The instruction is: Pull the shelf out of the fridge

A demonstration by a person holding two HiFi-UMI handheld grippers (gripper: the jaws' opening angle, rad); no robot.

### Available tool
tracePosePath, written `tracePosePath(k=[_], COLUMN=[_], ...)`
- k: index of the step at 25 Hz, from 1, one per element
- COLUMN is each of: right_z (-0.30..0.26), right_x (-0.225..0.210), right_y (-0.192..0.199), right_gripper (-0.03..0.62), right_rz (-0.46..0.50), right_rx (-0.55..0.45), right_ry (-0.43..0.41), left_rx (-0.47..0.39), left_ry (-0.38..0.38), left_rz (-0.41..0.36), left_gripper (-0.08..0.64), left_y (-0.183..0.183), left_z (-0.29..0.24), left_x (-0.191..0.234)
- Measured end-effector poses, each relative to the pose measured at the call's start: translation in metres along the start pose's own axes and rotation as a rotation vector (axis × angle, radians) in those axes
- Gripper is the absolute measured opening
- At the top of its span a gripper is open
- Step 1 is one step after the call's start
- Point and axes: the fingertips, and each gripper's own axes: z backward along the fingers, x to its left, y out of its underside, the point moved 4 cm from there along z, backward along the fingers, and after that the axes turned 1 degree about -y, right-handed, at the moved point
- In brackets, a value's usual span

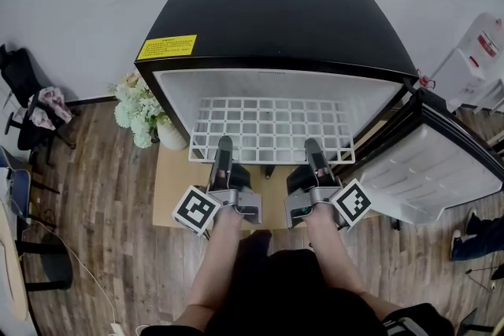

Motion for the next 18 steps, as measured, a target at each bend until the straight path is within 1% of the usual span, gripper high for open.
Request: tracePosePath(k=[4, 9, 18], right_z=[0.0019, 0.0034, 0.0078], right_x=[-0.0017, -0.0021, -0.0013], right_y=[0.0001, 0.0004, 0.0019], right_gripper=[0.018, 0.018, 0.017], right_rz=[-0.006, -0.013, -0.024], right_rx=[0.003, 0.002, 0.004], right_ry=[0.006, 0.003, -0.002], left_rx=[-0.001, 0.003, -0.001], left_ry=[-0.008, -0.011, -0.009], left_rz=[0.003, -0.025, -0.012], left_gripper=[0.055, 0.055, 0.054], left_y=[0.0012, 0.0008, 0.0029], left_z=[0.0023, 0.0043, 0.0091], left_x=[0.0004, 0.0013, -0.0005])
